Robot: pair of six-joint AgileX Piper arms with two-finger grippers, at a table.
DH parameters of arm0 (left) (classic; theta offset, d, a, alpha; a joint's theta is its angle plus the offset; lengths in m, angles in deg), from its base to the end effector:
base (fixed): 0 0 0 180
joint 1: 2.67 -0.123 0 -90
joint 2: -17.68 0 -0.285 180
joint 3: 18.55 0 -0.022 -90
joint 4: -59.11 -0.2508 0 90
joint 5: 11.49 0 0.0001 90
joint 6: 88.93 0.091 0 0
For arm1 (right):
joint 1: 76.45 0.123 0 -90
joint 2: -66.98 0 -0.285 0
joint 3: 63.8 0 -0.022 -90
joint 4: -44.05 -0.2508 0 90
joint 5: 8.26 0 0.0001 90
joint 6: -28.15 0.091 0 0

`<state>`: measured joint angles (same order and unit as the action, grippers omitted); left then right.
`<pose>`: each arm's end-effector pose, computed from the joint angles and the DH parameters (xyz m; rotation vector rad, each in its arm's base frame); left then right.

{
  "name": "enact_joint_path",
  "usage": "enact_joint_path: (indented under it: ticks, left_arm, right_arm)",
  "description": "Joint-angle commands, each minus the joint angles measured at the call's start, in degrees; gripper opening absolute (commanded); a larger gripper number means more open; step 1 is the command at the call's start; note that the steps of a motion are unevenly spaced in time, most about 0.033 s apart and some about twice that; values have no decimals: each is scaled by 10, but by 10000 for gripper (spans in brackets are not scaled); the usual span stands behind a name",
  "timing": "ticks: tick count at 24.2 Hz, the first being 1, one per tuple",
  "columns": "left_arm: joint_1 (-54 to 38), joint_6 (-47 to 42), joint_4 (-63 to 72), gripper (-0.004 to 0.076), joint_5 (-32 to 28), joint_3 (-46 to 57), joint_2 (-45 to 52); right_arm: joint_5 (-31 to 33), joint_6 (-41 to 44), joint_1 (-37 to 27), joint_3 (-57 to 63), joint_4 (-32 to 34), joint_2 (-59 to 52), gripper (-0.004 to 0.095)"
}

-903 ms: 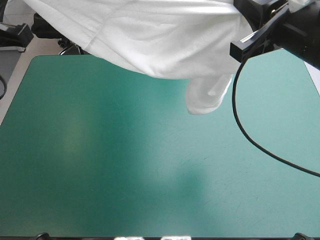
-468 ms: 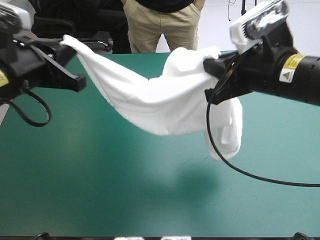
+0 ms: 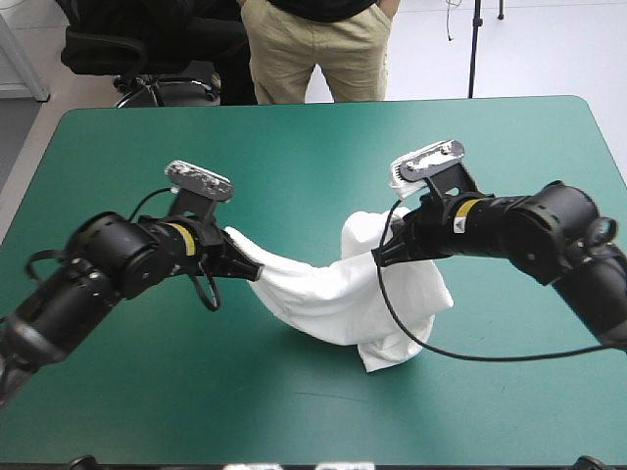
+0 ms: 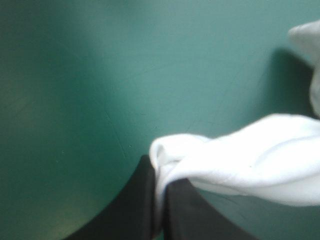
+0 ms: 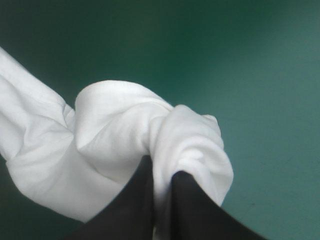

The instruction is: Fold the cloth

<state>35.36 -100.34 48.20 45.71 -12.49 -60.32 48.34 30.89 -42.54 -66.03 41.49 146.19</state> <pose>0.2016 -0.1393 0.3799 0.6191 2.3671 -0.1409 0.2071 0.1433 0.4182 -0.6245 2.2766 0.3719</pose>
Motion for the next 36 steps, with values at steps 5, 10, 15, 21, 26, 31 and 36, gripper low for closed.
enact_joint_path:
  ticks: [5, 10, 15, 21, 26, 31, 36]
  left_arm:
    - [-79, -11, -27, -17, -139, -5, -116]
    - [-171, -1, -21, -17, -148, -45, -227]
    - [-191, -4, 14, -17, -203, -54, -289]
    - [-192, 78, 13, 281, -126, -83, -298]
    - [-192, 85, -6, 460, -46, -140, -270]
    - [-192, 96, -11, 457, -30, -150, -198]
    - [-192, 108, -11, 456, 11, -144, -135]
  right_arm:
    - [-183, 49, -51, 10, 38, 117, -17]
    - [-189, 25, -100, -15, 12, 235, -17]
    - [-141, -18, -105, -122, -26, 337, 272]
    - [-35, -51, -105, -227, -42, 362, 537]
    - [44, -63, -105, -274, -42, 322, 536]
    - [119, -73, -105, -274, -27, 254, 536]
    - [150, -63, -105, -261, -27, 176, 513]
